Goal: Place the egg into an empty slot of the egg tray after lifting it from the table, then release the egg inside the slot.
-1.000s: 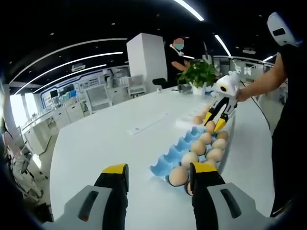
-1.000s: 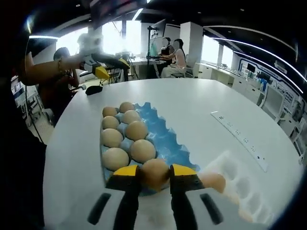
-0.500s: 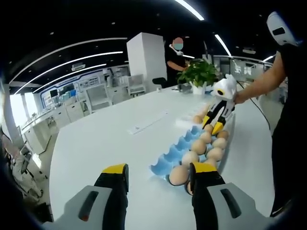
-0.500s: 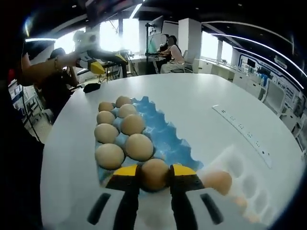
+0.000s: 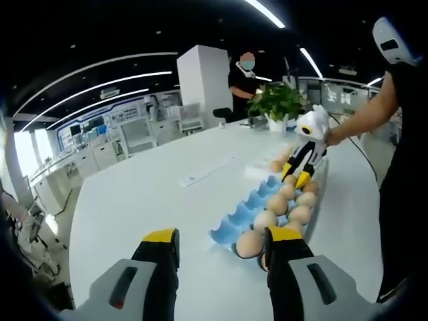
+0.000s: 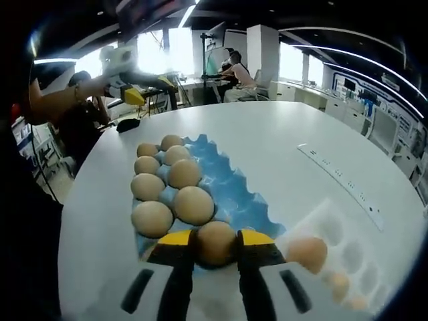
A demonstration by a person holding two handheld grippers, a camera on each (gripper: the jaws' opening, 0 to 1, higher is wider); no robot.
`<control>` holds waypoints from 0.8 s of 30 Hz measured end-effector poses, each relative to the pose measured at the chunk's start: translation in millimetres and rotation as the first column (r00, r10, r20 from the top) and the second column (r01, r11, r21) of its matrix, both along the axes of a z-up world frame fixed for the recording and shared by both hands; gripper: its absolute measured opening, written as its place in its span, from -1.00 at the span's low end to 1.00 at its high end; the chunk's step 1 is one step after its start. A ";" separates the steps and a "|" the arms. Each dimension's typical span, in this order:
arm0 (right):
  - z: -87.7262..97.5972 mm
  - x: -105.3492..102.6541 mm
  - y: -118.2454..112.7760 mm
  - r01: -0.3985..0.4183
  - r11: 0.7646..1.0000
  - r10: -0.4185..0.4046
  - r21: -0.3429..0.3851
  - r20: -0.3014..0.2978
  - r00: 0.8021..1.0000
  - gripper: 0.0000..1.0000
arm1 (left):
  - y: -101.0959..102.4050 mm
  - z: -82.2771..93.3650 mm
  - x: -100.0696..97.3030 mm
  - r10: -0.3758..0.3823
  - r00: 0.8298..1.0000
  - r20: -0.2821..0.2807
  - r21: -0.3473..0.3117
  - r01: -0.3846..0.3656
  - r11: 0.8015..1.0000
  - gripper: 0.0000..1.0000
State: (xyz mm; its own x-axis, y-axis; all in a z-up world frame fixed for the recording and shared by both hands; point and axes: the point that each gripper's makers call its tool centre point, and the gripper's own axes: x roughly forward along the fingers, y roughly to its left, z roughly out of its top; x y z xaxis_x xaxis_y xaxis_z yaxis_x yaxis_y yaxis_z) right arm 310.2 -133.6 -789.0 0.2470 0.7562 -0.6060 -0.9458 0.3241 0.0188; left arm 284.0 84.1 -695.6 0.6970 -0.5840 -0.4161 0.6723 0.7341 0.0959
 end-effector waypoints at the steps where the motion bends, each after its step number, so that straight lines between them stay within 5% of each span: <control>1: -0.1 -0.1 0.1 0.004 1.000 -0.004 0.001 -0.006 1.000 -0.48 | 0.0 0.2 0.2 0.001 1.000 0.002 0.002 -0.001 1.000 0.02; 5: -0.7 0.4 -1.2 0.010 1.000 -0.009 0.024 -0.028 1.000 -0.47 | -0.2 1.3 0.5 0.001 1.000 0.006 0.001 -0.001 1.000 0.02; 17: 1.7 -0.3 -2.4 0.007 0.999 -0.008 0.032 0.026 1.000 -0.42 | -1.2 -0.1 0.1 -0.001 1.000 0.002 -0.002 0.001 1.000 0.02; 20: 17.1 3.3 1.8 0.020 0.993 -0.027 0.117 0.051 0.998 -0.41 | -0.1 -0.6 0.5 0.002 1.000 0.002 -0.004 -0.002 1.000 0.03; 24: 20.2 5.8 -2.4 0.029 0.994 -0.035 0.101 0.057 0.998 -0.41 | 1.4 -1.6 0.7 0.002 1.000 0.001 -0.003 -0.002 1.000 0.03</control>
